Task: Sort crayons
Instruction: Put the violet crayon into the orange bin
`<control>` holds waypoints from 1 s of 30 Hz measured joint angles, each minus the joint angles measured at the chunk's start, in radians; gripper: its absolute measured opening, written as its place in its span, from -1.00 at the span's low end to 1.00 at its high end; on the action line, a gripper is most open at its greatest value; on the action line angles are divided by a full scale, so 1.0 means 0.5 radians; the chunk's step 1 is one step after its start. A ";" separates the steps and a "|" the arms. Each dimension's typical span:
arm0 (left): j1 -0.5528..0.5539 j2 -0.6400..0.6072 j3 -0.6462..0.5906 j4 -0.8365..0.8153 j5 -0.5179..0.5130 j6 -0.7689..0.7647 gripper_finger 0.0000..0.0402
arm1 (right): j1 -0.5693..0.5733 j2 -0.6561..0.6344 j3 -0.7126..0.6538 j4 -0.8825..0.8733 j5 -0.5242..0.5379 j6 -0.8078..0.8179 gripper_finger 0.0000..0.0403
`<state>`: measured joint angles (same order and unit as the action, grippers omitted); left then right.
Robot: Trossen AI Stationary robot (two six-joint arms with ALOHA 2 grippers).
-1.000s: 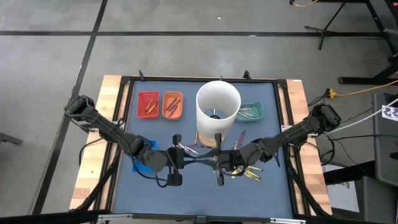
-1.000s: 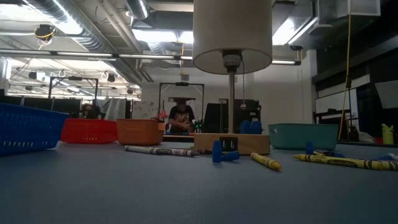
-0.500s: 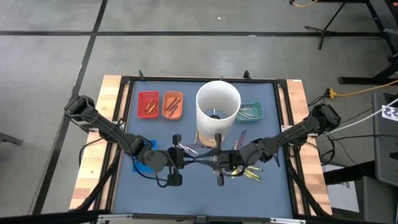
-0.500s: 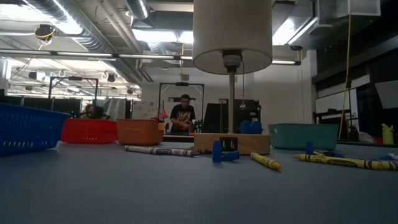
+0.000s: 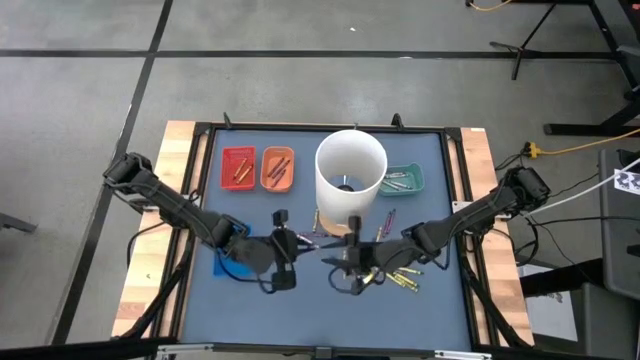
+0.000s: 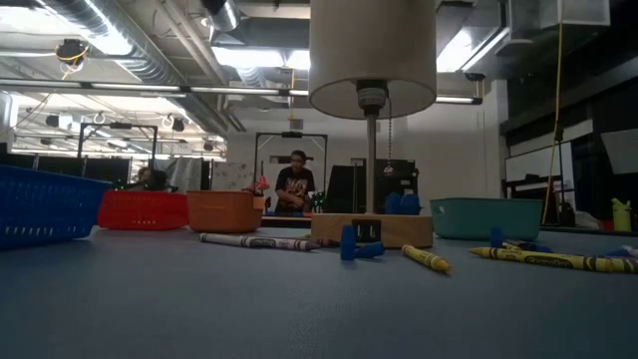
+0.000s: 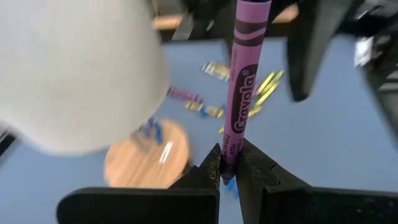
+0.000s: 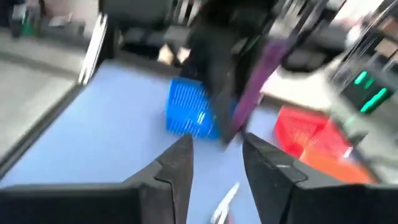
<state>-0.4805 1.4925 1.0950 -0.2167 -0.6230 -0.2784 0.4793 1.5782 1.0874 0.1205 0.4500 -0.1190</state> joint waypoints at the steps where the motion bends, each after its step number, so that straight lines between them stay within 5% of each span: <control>1: 0.018 0.000 0.000 -0.079 0.000 -0.039 -0.94 | -0.001 0.000 0.000 -0.112 -0.032 0.052 -0.32; 14: 0.483 0.000 0.000 -0.907 -0.060 -0.373 -0.94 | -0.004 0.004 0.000 -1.491 -0.551 0.433 -0.32; 30: 1.266 0.000 0.000 -1.232 -0.053 -0.367 -0.94 | -0.004 0.006 0.000 -1.639 -0.572 0.496 -0.33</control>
<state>0.1523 1.4925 1.0950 -0.8326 -0.6496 -0.4618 0.4774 1.5810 1.0874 -0.6990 0.1642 0.1292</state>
